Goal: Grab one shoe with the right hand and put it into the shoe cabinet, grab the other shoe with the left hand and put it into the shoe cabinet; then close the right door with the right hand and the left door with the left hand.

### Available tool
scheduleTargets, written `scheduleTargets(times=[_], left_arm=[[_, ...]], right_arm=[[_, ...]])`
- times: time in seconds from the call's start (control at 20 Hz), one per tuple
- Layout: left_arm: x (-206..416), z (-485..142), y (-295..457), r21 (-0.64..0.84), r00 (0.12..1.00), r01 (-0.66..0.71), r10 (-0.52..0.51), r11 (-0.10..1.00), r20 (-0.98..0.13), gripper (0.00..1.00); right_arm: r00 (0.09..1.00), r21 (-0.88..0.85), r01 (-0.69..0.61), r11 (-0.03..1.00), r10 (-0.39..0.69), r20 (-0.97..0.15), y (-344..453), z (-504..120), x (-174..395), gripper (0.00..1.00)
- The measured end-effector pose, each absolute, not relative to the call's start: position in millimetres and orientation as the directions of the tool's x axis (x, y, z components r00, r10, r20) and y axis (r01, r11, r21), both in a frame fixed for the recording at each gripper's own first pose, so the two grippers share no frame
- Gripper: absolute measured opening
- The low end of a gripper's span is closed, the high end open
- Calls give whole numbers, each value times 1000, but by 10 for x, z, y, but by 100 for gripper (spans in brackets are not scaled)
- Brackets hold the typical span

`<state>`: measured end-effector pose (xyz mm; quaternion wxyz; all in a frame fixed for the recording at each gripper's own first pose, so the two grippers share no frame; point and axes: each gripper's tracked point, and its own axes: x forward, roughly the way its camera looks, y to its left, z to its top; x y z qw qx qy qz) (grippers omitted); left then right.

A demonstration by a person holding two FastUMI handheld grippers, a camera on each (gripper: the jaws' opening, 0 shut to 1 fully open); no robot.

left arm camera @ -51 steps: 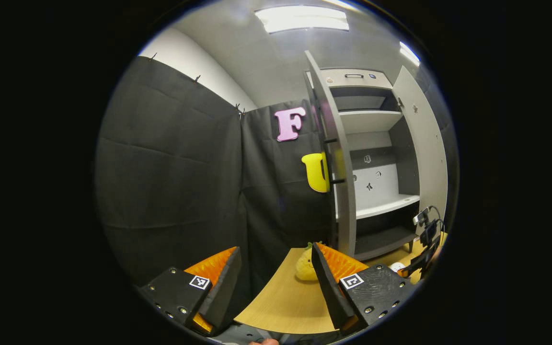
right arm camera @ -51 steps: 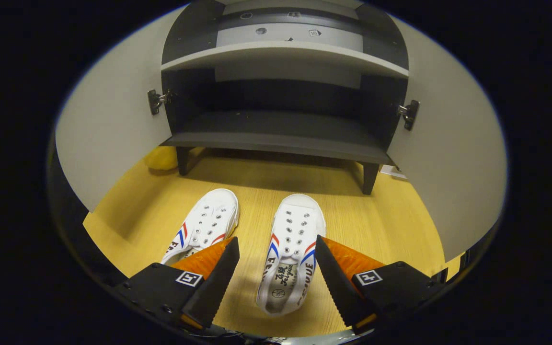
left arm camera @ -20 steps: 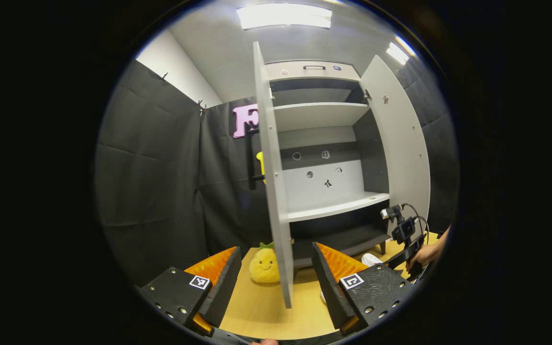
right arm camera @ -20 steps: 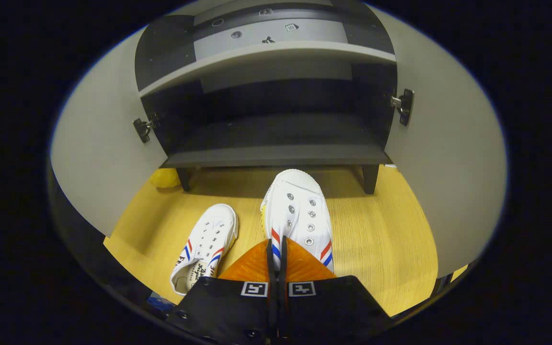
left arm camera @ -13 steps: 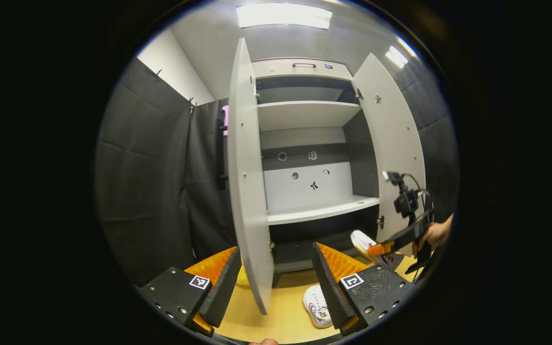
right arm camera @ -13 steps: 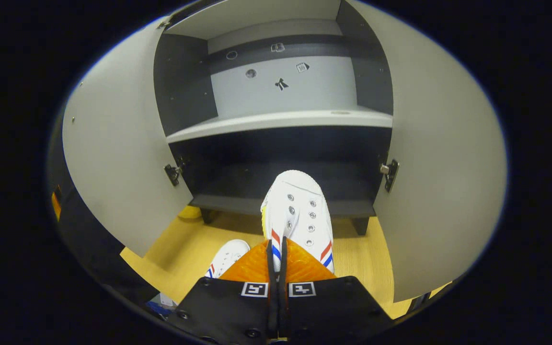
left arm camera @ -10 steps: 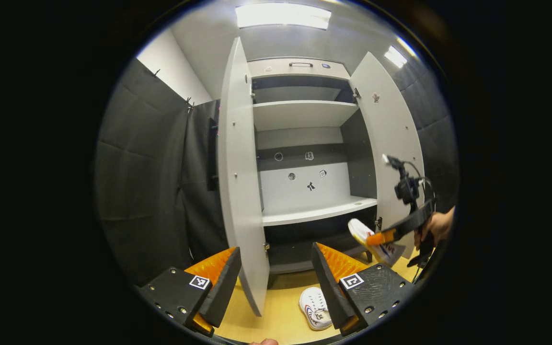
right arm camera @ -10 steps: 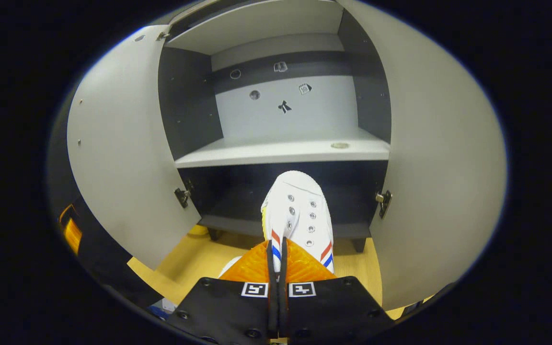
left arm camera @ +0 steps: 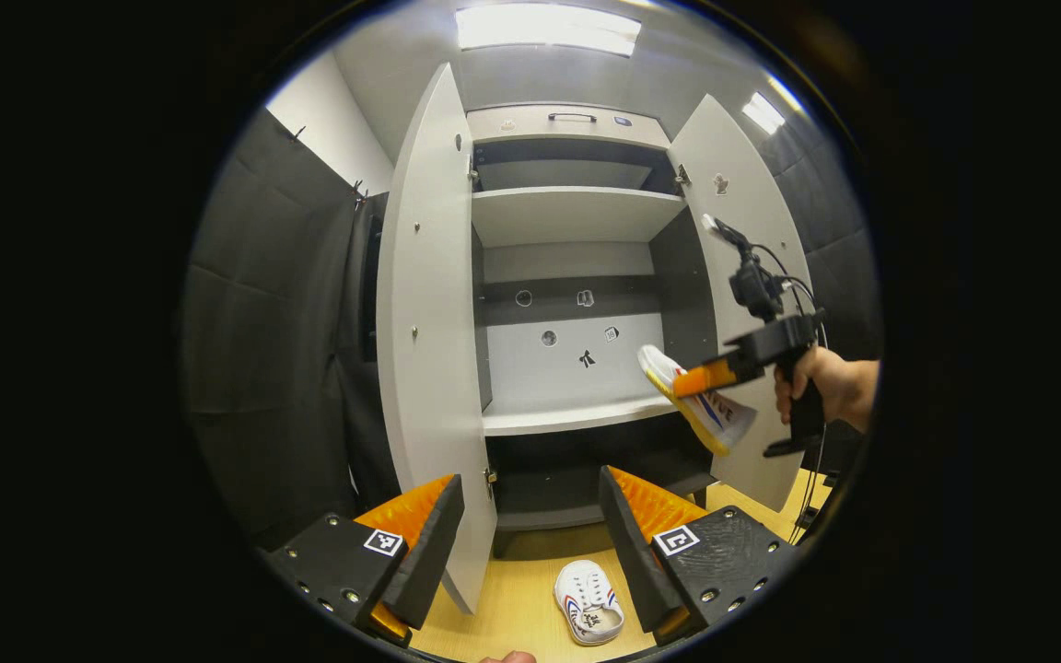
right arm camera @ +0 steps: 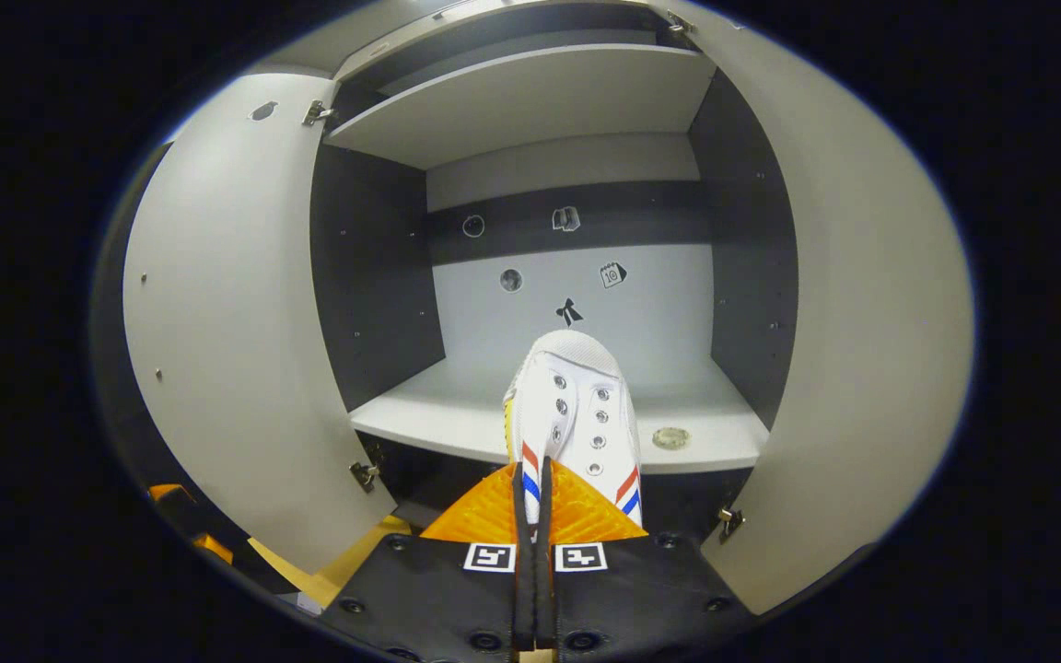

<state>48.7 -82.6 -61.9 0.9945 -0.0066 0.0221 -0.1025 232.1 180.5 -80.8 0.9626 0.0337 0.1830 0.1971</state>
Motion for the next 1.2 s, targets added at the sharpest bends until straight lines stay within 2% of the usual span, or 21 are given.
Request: scheduleTargets(times=[0.2, 0.4, 0.8, 0.9, 0.95, 1.0, 1.05, 1.1, 1.15, 1.2], left_arm=[[531, -689, -799, -17, 982, 178, -178, 984, -60, 80], [573, -749, -777, -11, 983, 163, -163, 987, -80, 80], [597, -853, -735, -16, 984, 128, -129, 992, -119, 80], [601, -899, -737, -20, 983, 125, -127, 992, -136, 79], [602, -923, -745, -24, 981, 128, -130, 992, -144, 80], [612, -940, -751, -26, 980, 131, -133, 991, -150, 80], [615, -959, -763, -28, 978, 137, -139, 990, -155, 80], [630, -973, -779, -30, 976, 143, -146, 989, -160, 80], [640, -995, -802, -33, 974, 151, -155, 988, -165, 80], [658, -1011, -831, -38, 972, 163, -167, 986, -168, 80]], right_arm=[[885, 124, -339, 933, 361, -293, 1849, -629, 2849, 1], [915, 112, -258, 960, 280, -291, 1794, -608, 3411, 1], [903, 114, -142, 983, 176, -391, 1745, -961, 4017, 1], [904, 96, -126, 987, 155, -399, 1719, -1010, 4042, 6], [910, 82, -121, 989, 144, -390, 1686, -1001, 4045, 9], [920, 81, -130, 988, 151, -361, 1694, -932, 4049, 19], [931, 73, -128, 989, 145, -334, 1676, -850, 4034, 24], [939, 68, -137, 988, 151, -307, 1681, -760, 3999, 40], [945, 60, -146, 987, 157, -287, 1701, -688, 3915, 51], [951, 46, -154, 987, 160, -266, 1697, -622, 3835, 72]])
